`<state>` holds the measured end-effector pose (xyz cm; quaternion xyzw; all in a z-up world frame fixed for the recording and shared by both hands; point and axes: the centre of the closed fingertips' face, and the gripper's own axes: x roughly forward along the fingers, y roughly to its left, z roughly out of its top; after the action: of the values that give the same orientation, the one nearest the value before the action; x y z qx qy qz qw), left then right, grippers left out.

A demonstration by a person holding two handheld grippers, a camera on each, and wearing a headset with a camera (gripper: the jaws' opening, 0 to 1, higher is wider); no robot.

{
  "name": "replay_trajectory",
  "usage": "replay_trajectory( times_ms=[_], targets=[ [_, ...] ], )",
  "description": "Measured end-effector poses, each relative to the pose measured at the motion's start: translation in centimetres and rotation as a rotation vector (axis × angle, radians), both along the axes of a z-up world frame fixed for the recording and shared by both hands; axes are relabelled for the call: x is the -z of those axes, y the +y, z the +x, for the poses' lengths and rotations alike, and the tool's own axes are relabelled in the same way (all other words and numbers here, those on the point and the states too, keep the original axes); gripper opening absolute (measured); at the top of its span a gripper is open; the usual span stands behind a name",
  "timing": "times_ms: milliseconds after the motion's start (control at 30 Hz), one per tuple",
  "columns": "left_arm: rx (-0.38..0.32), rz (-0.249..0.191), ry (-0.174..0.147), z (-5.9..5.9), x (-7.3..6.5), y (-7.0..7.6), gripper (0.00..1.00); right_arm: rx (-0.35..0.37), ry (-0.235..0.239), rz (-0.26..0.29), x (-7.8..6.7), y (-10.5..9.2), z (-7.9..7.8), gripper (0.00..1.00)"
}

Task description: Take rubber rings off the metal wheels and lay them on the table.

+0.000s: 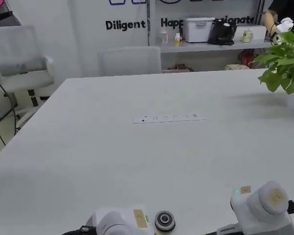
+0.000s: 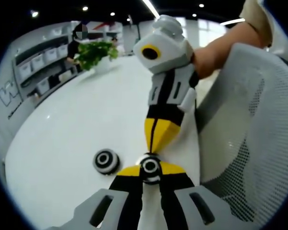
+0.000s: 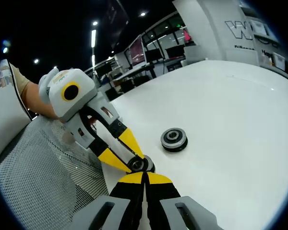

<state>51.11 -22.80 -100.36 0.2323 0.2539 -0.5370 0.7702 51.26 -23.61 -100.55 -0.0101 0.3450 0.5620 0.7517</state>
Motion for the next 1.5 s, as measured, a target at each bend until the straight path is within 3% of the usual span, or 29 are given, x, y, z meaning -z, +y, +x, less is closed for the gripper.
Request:
replay_trajectory(
  times_ms=[200,433,500,567,800,1067,1200,1333,1500],
  targets=[
    [-0.006,0.005,-0.002,0.1,0.0,0.0,0.12,0.009,0.025,0.037,-0.3,0.3,-0.1,0.0],
    [-0.008,0.002,0.0,0.1,0.0,0.0,0.11,-0.043,0.032,0.071,-0.7,1.5,-0.8,0.0],
    [-0.004,-0.002,-0.005,0.1,0.0,0.0,0.11,-0.054,0.052,0.154,-2.1,2.4,-1.1,0.0],
    [-0.005,-0.005,-0.003,0.1,0.0,0.0,0.12,-0.063,0.024,0.115,-1.7,2.1,-0.9,0.0],
    [-0.007,-0.018,0.001,0.1,0.0,-0.1,0.12,-0.014,0.035,0.093,-0.6,0.9,-0.5,0.0],
    [0.001,-0.019,0.02,-0.1,-0.2,0.1,0.16,0.002,0.026,0.115,-1.2,1.0,0.0,0.0],
    [0.027,-0.024,0.001,-0.5,-0.9,0.0,0.19,0.009,0.019,0.123,-1.5,0.9,0.3,0.0],
    [0.02,-0.054,0.011,-0.5,-1.9,0.4,0.21,0.019,0.016,0.136,-2.0,0.9,0.7,0.0],
    [-0.022,-0.124,0.031,-0.3,-3.7,1.1,0.3,0.011,0.007,0.151,-2.7,1.1,0.8,0.0]
  ],
)
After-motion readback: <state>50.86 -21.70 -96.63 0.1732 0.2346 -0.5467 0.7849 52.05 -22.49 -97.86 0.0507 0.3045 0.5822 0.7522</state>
